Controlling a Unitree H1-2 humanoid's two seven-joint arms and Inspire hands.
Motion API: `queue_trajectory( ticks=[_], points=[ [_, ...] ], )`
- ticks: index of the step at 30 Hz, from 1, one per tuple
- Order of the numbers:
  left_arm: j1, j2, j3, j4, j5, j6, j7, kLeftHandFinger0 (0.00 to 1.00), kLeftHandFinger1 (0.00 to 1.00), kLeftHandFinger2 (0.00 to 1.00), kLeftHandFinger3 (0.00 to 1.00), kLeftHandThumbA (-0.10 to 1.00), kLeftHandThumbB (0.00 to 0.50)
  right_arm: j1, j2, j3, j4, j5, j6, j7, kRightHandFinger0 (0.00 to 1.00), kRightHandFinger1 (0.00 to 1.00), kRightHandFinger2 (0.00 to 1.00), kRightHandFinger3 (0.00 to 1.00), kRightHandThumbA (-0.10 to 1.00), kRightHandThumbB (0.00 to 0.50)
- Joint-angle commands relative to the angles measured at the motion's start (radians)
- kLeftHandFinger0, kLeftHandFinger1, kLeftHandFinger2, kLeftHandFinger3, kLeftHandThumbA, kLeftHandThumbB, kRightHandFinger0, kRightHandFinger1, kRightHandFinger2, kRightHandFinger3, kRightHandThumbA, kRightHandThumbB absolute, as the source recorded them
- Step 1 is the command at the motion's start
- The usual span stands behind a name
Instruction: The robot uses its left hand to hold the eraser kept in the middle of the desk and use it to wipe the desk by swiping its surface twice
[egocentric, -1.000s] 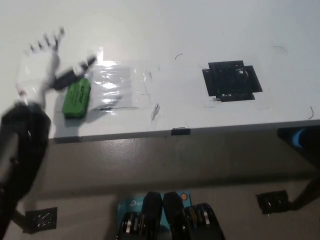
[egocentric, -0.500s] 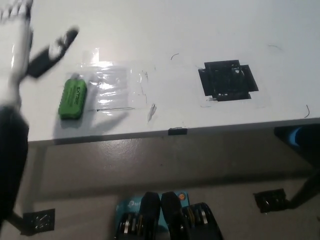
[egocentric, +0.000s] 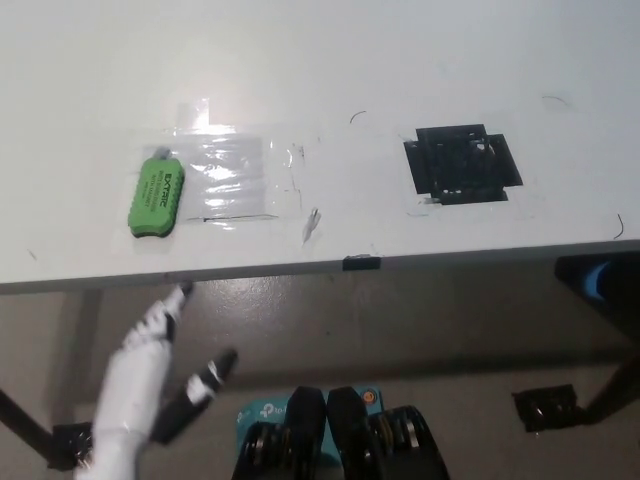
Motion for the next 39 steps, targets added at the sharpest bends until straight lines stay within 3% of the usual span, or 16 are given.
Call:
queue_trajectory(
  ticks=[1, 4, 6, 9, 13, 14, 15, 18, 21, 22, 24, 28, 31, 33, 38, 39],
  points=[
    [0.002, -0.029, -0.002, 0.068, -0.051, -0.174, 0.091, 1.0, 1.0, 1.0, 1.0, 1.0, 0.442, -0.019, -0.027, -0.001, -0.015, -0.001, -0.003, 0.01, 1.0, 1.0, 1.0, 1.0, 1.0, 0.214],
    [0.001, -0.034, -0.002, 0.12, -0.057, -0.202, 0.089, 1.0, 1.0, 1.0, 1.0, 1.0, 0.393, -0.014, -0.023, -0.003, -0.025, 0.01, 0.007, 0.012, 1.0, 1.0, 1.0, 1.0, 1.0, 0.21],
    [-0.007, -0.03, 0.005, 0.186, -0.071, -0.208, 0.08, 1.0, 1.0, 1.0, 1.0, 1.0, 0.332, -0.013, -0.025, 0.004, -0.019, 0.005, 0.0, 0.019, 1.0, 1.0, 1.0, 1.0, 1.0, 0.183],
    [-0.026, -0.035, 0.018, 0.253, -0.066, -0.192, 0.087, 1.0, 1.0, 1.0, 1.0, 1.0, 0.314, -0.019, -0.022, 0.003, -0.001, 0.012, -0.004, 0.02, 1.0, 1.0, 1.0, 1.0, 1.0, 0.223],
    [-0.058, -0.031, 0.04, 0.318, -0.087, -0.183, 0.086, 1.0, 1.0, 1.0, 1.0, 1.0, 0.354, -0.025, -0.021, 0.002, 0.017, 0.031, -0.012, 0.031, 1.0, 1.0, 1.0, 1.0, 1.0, 0.235],
    [-0.06, -0.045, 0.059, 0.32, -0.12, -0.165, 0.077, 1.0, 1.0, 1.0, 1.0, 1.0, 0.388, -0.024, -0.024, 0.004, 0.023, 0.028, -0.016, 0.035, 1.0, 1.0, 1.0, 1.0, 1.0, 0.232],
    [-0.063, -0.044, 0.062, 0.324, -0.116, -0.172, 0.085, 1.0, 1.0, 1.0, 1.0, 1.0, 0.348, -0.02, -0.026, 0.006, 0.025, 0.032, -0.016, 0.041, 1.0, 1.0, 1.0, 1.0, 1.0, 0.246],
    [-0.061, -0.059, 0.076, 0.298, -0.094, -0.109, 0.085, 1.0, 1.0, 1.0, 1.0, 1.0, 0.309, -0.023, -0.024, 0.007, 0.032, 0.032, -0.023, 0.044, 1.0, 1.0, 1.0, 1.0, 1.0, 0.248],
    [-0.06, -0.067, 0.092, 0.297, -0.112, -0.106, 0.075, 1.0, 1.0, 1.0, 1.0, 1.0, 0.321, -0.023, -0.024, 0.01, 0.039, 0.023, -0.023, 0.044, 1.0, 1.0, 1.0, 1.0, 1.0, 0.244],
    [-0.059, -0.071, 0.099, 0.295, -0.124, -0.103, 0.069, 1.0, 1.0, 1.0, 1.0, 1.0, 0.355, -0.02, -0.02, 0.009, 0.035, 0.024, -0.021, 0.041, 1.0, 1.0, 1.0, 1.0, 1.0, 0.266],
    [-0.06, -0.075, 0.103, 0.294, -0.131, -0.094, 0.061, 1.0, 1.0, 1.0, 1.0, 1.0, 0.363, -0.015, -0.02, 0.012, 0.031, 0.02, -0.021, 0.043, 1.0, 1.0, 1.0, 1.0, 1.0, 0.266],
    [-0.061, -0.077, 0.103, 0.292, -0.142, -0.102, 0.057, 1.0, 1.0, 1.0, 1.0, 1.0, 0.331, -0.011, -0.024, 0.012, 0.029, 0.019, -0.008, 0.045, 1.0, 1.0, 1.0, 1.0, 1.0, 0.264],
    [-0.06, -0.072, 0.109, 0.29, -0.143, -0.089, 0.057, 1.0, 1.0, 1.0, 1.0, 1.0, 0.353, -0.026, -0.022, 0.017, 0.034, 0.032, 0.003, 0.052, 1.0, 1.0, 1.0, 1.0, 1.0, 0.295],
    [-0.06, -0.072, 0.116, 0.296, -0.149, -0.098, 0.065, 1.0, 1.0, 1.0, 1.0, 1.0, 0.393, -0.03, -0.027, 0.025, 0.043, 0.021, -0.004, 0.056, 1.0, 1.0, 1.0, 1.0, 1.0, 0.279],
    [-0.059, -0.082, 0.141, 0.3, -0.23, -0.128, 0.04, 1.0, 1.0, 1.0, 1.0, 1.0, 0.35, -0.027, -0.028, 0.028, 0.036, 0.018, 0.006, 0.052, 1.0, 1.0, 1.0, 1.0, 1.0, 0.286],
    [-0.058, -0.085, 0.147, 0.293, -0.249, -0.118, 0.028, 1.0, 1.0, 1.0, 1.0, 1.0, 0.315, -0.025, -0.031, 0.031, 0.038, 0.025, 0.003, 0.062, 1.0, 1.0, 1.0, 1.0, 1.0, 0.283]
  ],
)
